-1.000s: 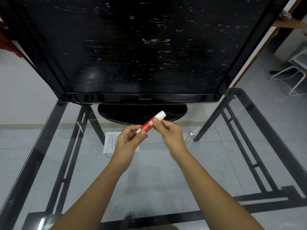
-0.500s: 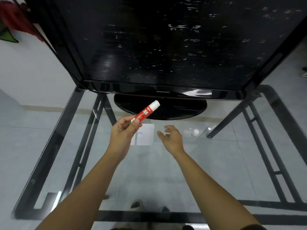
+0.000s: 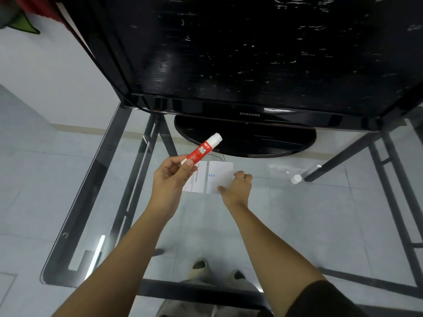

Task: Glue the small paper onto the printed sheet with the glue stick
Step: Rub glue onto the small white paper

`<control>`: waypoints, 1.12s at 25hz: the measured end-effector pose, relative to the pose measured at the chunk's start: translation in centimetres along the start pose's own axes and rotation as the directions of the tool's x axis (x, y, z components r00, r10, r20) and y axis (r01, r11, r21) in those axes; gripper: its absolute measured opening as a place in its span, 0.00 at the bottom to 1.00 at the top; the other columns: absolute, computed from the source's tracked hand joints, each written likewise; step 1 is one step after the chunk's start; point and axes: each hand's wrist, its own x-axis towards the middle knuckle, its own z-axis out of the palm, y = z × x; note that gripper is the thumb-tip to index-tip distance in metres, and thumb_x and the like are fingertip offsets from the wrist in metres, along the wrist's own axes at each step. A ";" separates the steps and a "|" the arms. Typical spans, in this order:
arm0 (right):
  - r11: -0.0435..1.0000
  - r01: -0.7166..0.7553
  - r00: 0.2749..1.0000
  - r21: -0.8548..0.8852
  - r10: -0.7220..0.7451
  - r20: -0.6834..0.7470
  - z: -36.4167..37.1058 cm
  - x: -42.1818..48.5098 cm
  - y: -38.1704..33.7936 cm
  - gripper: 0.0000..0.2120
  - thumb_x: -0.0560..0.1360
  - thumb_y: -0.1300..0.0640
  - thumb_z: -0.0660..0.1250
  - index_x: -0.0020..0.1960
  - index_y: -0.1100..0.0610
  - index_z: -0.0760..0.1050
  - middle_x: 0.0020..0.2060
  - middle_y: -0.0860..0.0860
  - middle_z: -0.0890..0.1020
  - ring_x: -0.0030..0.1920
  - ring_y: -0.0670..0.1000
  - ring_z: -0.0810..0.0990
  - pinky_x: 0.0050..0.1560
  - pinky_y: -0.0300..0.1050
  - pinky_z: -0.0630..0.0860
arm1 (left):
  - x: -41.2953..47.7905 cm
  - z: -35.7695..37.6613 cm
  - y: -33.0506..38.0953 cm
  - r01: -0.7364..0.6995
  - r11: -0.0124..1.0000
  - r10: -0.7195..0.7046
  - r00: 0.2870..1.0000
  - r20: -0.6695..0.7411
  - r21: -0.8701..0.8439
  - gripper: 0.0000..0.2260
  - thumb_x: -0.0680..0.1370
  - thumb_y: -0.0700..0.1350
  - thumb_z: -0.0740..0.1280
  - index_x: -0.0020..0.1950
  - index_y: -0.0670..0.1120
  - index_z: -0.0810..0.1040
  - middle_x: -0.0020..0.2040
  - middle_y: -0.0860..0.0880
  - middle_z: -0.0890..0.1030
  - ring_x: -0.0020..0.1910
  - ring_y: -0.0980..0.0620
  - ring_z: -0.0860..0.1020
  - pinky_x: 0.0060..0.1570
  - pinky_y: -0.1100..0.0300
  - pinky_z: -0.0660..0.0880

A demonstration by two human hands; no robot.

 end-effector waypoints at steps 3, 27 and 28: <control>0.999 0.004 1.000 0.044 -0.005 0.012 0.0 0.3 0.0 0.26 0.68 0.64 0.73 0.61 0.60 0.65 0.62 0.58 0.66 0.59 0.58 0.72 0.57 0.49 0.74 | 0.1 0.1 -0.1 0.011 1.000 -0.011 1.000 -0.002 -0.014 0.10 0.70 0.49 0.69 0.49 0.49 0.78 0.43 0.55 0.84 0.46 0.52 0.82 0.51 0.58 0.75; 0.937 0.327 0.936 -0.124 -0.303 0.181 -6.6 -1.3 10.9 0.21 0.74 0.57 0.68 0.66 0.57 0.71 0.65 0.54 0.70 0.62 0.55 0.70 0.62 0.43 0.68 | -1.4 3.2 -8.1 0.315 0.941 -0.314 0.949 0.029 -0.123 0.12 0.75 0.40 0.67 0.58 0.40 0.77 0.69 0.44 0.69 0.48 0.49 0.82 0.47 0.63 0.78; 0.927 0.339 0.935 -0.162 -0.313 0.169 -6.6 -1.2 11.1 0.21 0.74 0.56 0.68 0.66 0.56 0.71 0.67 0.54 0.68 0.64 0.55 0.68 0.64 0.46 0.67 | -1.5 3.1 -8.4 0.317 0.937 -0.317 0.948 0.019 -0.146 0.12 0.76 0.40 0.66 0.58 0.40 0.77 0.69 0.44 0.69 0.49 0.49 0.82 0.47 0.63 0.78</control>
